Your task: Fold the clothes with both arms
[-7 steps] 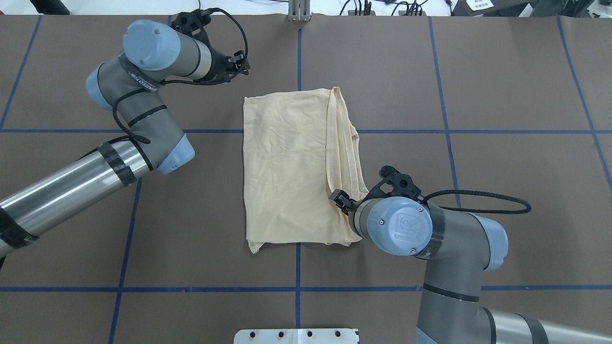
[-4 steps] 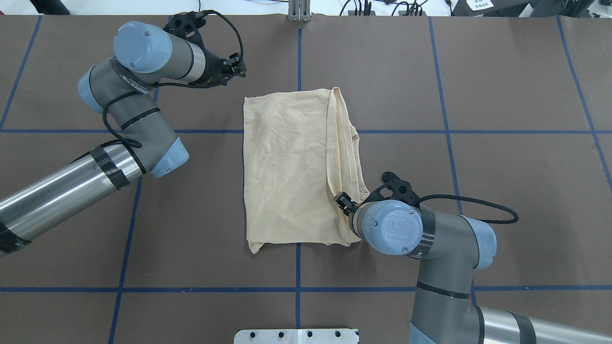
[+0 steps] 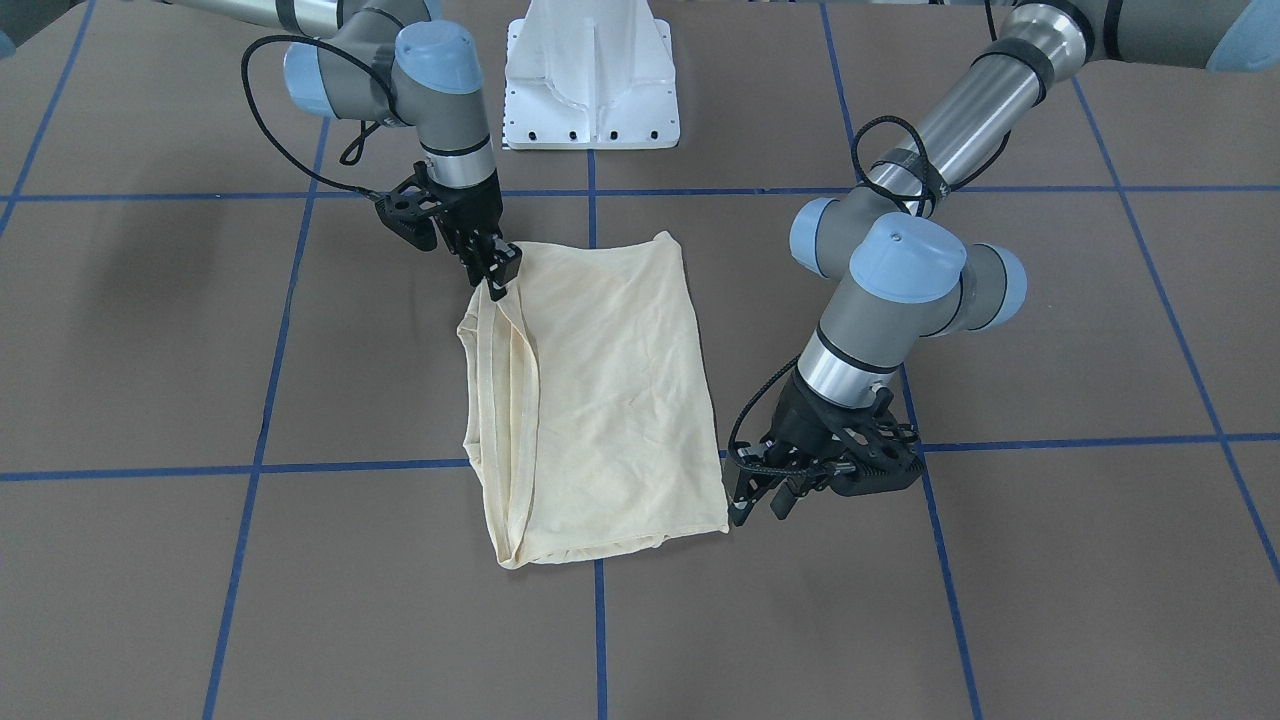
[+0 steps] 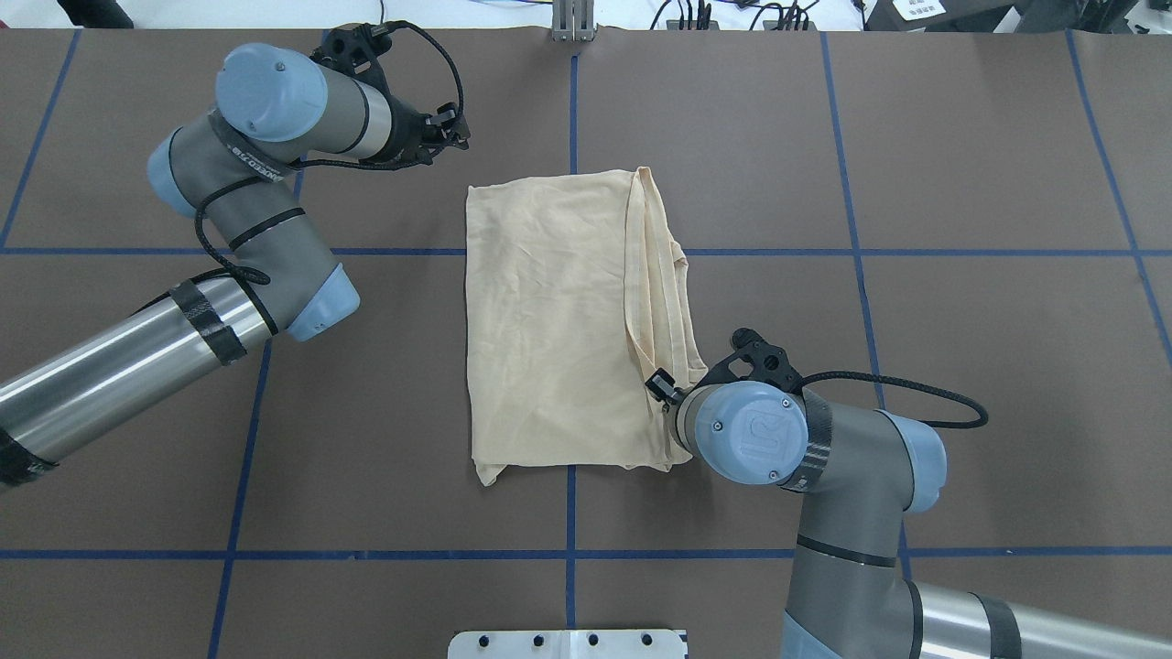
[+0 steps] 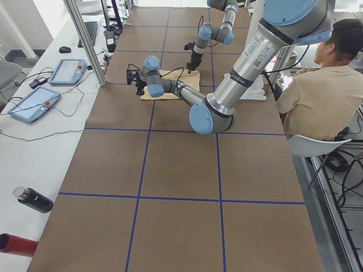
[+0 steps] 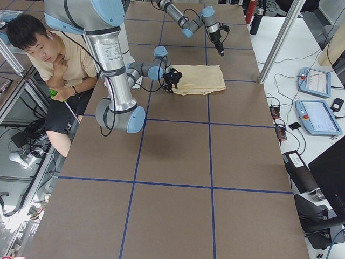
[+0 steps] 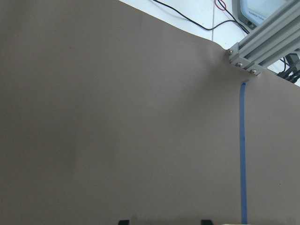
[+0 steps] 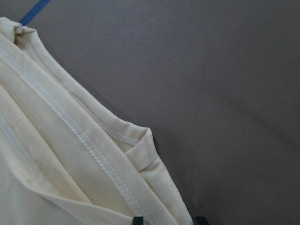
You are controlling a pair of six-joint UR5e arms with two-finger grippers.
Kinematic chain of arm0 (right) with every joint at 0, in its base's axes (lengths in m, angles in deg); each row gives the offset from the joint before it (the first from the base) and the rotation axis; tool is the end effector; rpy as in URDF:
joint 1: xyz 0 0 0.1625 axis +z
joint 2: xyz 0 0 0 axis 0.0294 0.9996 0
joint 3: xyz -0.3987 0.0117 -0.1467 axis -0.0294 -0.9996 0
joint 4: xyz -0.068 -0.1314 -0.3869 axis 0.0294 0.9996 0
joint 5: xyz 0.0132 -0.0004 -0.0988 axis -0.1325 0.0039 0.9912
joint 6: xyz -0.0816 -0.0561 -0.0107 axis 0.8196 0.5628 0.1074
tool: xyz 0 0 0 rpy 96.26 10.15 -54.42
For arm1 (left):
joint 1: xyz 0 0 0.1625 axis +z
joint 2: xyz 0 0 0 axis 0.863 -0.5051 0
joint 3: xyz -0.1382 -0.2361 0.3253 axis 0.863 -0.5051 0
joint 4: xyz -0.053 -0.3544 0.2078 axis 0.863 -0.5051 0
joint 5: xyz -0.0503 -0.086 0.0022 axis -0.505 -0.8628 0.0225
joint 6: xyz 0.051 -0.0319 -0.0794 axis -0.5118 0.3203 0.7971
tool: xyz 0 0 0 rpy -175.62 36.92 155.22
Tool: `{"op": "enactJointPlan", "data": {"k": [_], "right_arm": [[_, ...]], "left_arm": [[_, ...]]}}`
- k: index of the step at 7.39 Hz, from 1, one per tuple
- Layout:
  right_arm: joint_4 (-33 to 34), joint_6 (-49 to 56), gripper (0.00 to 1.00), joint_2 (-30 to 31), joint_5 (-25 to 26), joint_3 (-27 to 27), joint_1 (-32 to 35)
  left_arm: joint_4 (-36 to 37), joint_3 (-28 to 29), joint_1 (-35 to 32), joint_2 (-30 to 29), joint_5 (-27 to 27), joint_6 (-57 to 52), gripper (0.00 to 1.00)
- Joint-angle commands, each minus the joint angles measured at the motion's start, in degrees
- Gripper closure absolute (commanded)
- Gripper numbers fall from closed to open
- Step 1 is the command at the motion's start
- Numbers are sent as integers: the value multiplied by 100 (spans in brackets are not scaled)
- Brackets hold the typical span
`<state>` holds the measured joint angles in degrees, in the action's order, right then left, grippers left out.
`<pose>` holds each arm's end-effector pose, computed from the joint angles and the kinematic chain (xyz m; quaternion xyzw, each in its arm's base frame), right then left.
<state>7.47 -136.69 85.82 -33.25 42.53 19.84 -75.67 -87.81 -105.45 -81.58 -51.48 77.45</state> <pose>-0.5538 -0.3269 0.3073 -0.0267 -0.3972 0.3971 0.8269 0.4628 -0.6315 0.2852 0.1564 0.5303 -0.1980 0.8094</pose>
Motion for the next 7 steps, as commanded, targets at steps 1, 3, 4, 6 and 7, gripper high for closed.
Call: {"op": "enactJointPlan", "data": {"k": [1,3,4,6,7], "right_arm": [[33,-8,90,-32,-3,8,-6],[33,1,100,-32,-30,8,3],[41,1,100,-32,-56,69,12],[111,18,100,90,-73,410,47],[138,10,100,152,-74,464,47]], "left_arm": [[5,0,0,3,3,0,40],[5,0,0,3,3,0,40],[31,-61,0,3,3,9,40],[67,-1154,70,910,12,479,40],[58,-1970,349,1465,73,1214,40]]}}
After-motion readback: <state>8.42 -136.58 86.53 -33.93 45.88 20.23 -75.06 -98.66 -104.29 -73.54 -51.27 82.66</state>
